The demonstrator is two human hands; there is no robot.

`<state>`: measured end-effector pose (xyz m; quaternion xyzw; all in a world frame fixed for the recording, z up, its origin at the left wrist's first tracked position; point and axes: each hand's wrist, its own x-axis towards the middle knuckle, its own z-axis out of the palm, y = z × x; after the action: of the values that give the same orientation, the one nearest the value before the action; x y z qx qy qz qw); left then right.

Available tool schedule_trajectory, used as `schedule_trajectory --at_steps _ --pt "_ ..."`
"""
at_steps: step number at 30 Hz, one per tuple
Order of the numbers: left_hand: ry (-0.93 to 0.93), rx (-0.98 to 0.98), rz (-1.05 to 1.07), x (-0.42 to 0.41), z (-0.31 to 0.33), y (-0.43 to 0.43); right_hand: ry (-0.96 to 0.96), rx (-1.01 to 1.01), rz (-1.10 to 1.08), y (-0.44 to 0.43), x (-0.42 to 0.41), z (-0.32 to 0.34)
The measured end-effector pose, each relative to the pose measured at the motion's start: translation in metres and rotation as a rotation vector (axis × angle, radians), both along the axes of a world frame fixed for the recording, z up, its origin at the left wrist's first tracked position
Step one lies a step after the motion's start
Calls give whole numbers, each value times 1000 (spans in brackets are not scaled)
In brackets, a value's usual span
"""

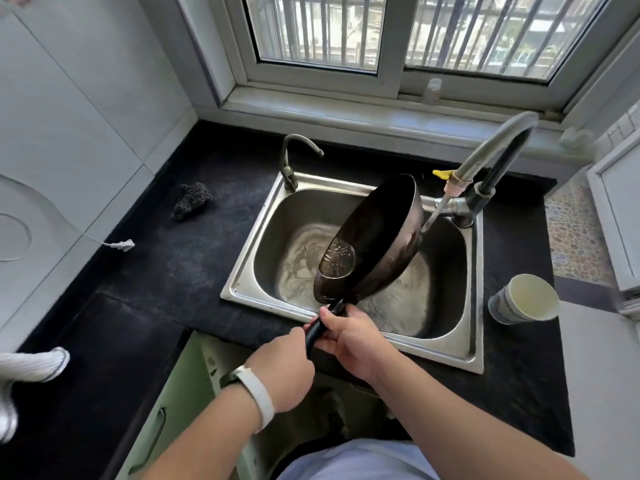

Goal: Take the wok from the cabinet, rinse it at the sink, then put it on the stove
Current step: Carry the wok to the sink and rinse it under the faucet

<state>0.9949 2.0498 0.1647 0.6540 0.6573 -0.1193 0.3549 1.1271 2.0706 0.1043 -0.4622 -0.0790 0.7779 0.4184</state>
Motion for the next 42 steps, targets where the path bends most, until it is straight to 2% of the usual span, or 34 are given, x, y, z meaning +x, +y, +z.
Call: schedule_trajectory --at_steps 3,6,10,16,21,27,30,34,42 --pt "216 172 -29 19 1 -6 -29 9 -1 3 1 4" --pt "249 233 -74 25 -8 -13 -96 -5 29 1 2 2" --pt "179 235 -11 15 -17 -15 -168 -4 64 -2 1 -1" --pt "-32 168 76 -4 -17 -4 -150 -6 30 -1 2 3" --pt "-115 125 130 -9 -21 -4 -109 -6 21 -4 5 -1" --pt "-362 -53 313 -6 -26 -2 -21 -43 -14 -3 8 -5" --pt "-465 -133 374 -7 -30 -5 -54 -42 11 -2 8 -6" --pt "-512 -167 392 -3 -34 -7 -104 -60 23 -3 9 -9" --pt "-471 -174 327 3 -31 5 -148 -83 -10 2 15 -10"
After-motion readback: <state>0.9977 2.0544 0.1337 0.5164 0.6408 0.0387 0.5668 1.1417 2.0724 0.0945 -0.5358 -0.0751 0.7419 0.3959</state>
